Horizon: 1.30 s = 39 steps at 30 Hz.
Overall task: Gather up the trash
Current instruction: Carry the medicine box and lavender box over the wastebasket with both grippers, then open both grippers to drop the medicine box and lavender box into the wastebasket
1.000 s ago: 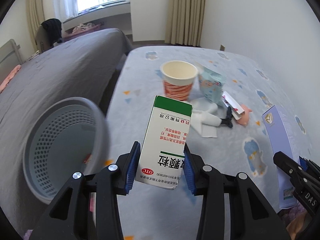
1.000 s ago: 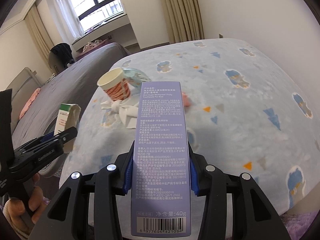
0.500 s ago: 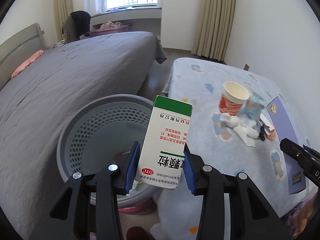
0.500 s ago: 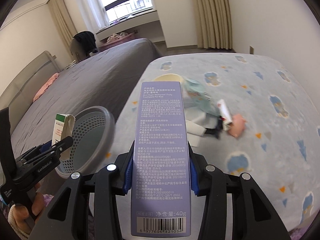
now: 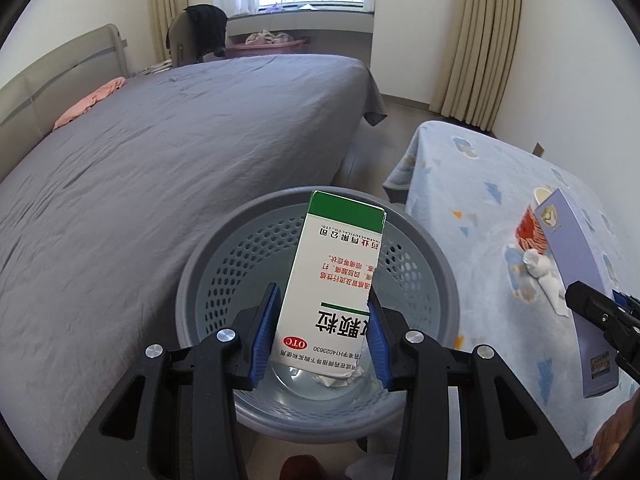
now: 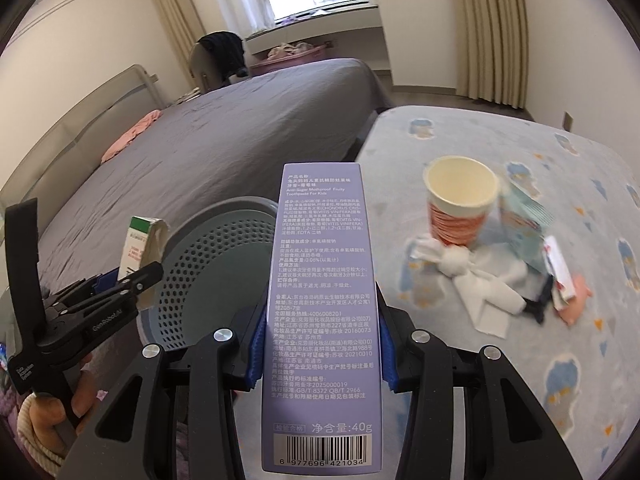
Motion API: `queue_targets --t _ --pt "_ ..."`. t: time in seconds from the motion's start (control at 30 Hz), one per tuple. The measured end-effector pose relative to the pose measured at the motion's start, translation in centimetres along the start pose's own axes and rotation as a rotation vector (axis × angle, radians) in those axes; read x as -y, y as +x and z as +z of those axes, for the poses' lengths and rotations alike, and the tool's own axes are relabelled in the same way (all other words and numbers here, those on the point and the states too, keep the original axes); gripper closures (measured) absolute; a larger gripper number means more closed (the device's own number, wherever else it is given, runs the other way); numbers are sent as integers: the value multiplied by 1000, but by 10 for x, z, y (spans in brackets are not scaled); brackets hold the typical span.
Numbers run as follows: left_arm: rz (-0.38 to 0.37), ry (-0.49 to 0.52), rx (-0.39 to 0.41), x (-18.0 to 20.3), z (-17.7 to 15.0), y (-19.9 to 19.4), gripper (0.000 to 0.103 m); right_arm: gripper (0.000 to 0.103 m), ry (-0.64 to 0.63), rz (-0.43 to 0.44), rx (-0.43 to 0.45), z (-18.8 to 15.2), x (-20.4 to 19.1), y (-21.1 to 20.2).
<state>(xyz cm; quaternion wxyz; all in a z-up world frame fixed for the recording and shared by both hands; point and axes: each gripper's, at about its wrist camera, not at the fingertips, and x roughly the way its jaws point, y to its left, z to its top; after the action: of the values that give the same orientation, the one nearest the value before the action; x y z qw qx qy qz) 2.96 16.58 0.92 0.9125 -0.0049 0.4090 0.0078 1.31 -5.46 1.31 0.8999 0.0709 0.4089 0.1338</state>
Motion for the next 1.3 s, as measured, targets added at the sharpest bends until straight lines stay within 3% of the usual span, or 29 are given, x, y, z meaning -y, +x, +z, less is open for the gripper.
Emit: queue_targets --t 0.27,0.4,0.93,1.03,1.13,1.2,1.3 --pt "26 -19 29 -16 11 3 62 60 -73 93 -26 23 -38 31" --pt "30 -43 -3 -23 9 16 62 60 -92 135 -53 30 -50 45" --pt "52 -67 -44 -31 5 31 61 60 -155 187 -140 34 -78 90" --pt "71 -74 -36 -34 5 31 52 60 -162 189 -136 36 -79 93" --pt "89 -90 -30 -38 5 30 42 49 -165 186 -123 36 -78 91" --pt "92 -97 -27 -40 5 29 41 42 -165 175 -103 36 -78 89" --pt "96 -101 -26 -42 5 29 40 42 -169 165 -97 35 -79 87"
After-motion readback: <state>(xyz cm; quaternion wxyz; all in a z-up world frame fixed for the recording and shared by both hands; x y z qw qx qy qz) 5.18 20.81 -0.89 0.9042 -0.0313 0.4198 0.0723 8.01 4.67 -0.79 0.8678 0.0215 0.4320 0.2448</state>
